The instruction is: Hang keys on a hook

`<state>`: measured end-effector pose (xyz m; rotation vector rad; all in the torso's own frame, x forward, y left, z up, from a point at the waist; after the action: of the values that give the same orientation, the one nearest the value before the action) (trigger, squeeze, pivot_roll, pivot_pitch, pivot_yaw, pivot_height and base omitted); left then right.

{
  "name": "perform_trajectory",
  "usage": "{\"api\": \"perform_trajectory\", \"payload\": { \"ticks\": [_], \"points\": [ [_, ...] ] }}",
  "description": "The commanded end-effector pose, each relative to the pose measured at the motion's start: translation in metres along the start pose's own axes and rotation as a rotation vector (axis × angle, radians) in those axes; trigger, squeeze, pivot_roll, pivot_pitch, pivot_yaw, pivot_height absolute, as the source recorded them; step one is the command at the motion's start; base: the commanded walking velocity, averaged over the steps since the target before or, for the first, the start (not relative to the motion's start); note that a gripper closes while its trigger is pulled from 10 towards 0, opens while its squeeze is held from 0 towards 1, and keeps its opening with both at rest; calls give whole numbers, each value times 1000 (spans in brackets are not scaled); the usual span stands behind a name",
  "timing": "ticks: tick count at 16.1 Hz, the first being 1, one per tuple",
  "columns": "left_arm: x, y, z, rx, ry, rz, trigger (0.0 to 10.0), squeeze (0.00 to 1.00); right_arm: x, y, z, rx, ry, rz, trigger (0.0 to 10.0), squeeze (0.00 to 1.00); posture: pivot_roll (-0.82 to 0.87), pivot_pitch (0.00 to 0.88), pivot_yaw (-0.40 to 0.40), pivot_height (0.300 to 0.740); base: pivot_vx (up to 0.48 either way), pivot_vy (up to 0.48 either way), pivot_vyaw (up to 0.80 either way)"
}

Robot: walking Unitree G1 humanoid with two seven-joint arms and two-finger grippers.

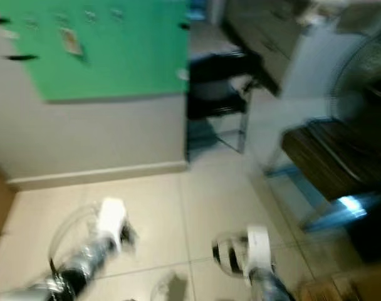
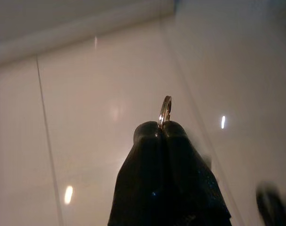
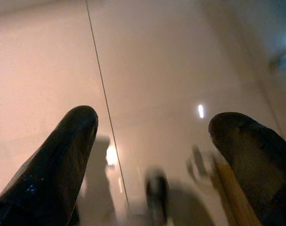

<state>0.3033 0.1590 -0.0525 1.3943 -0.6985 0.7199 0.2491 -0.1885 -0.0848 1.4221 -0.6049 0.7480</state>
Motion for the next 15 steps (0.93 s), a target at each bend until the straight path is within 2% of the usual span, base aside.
{"api": "perform_trajectory", "payload": {
  "ticks": [1,3,4,5,6,7,9,11,13,15],
  "points": [
    [48,-4,8,-42,23,175,10000,0,64,-7,5,-10,16,237,10000,0,-139,0,26,740,390,277,0],
    [83,1,12,-79,21,327,10000,0,106,2,0,1,2,442,10000,0,-116,0,14,740,390,277,0],
    [113,9,17,-112,17,456,10000,0,125,14,1,11,-2,553,10000,0,-98,0,6,740,390,277,0],
    [125,12,19,-120,5,500,10000,0,131,19,1,16,21,594,10000,0,-87,0,1,740,390,277,0],
    [136,16,21,-134,21,540,10000,0,135,23,4,17,4,617,10000,0,-83,0,-2,740,412,247,0],
    [144,20,23,-133,23,575,10000,0,138,25,7,16,-13,626,10000,0,-76,0,-2,740,412,247,0],
    [146,22,23,-118,32,589,10000,0,142,26,8,18,-26,629,10000,0,-75,0,-4,740,412,247,0],
    [153,33,24,-94,44,647,10000,0,159,32,2,51,-56,665,10000,0,-65,0,-3,740,409,251,0],
    [167,54,30,-130,-14,722,10000,0,174,54,-4,82,-17,745,10000,0,-60,0,-6,740,412,246,0],
    [167,70,28,-173,-77,721,10000,0,168,70,-4,86,9,747,10000,0,-54,0,-4,740,411,249,0]
  ]
}}
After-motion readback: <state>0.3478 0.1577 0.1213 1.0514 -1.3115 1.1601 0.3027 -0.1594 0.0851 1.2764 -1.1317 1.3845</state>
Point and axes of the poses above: a point about 5 cm out from each wrist's last joint towards the gripper, its own y axis pointing back from the gripper into the wrist, its own x axis along the axis of the wrist's last joint, z = x × y, the point moved 4 cm from there along -y, pointing out of the wrist towards the gripper, and after that the axes turned 10 degrees about y, right-handed, at the moved point
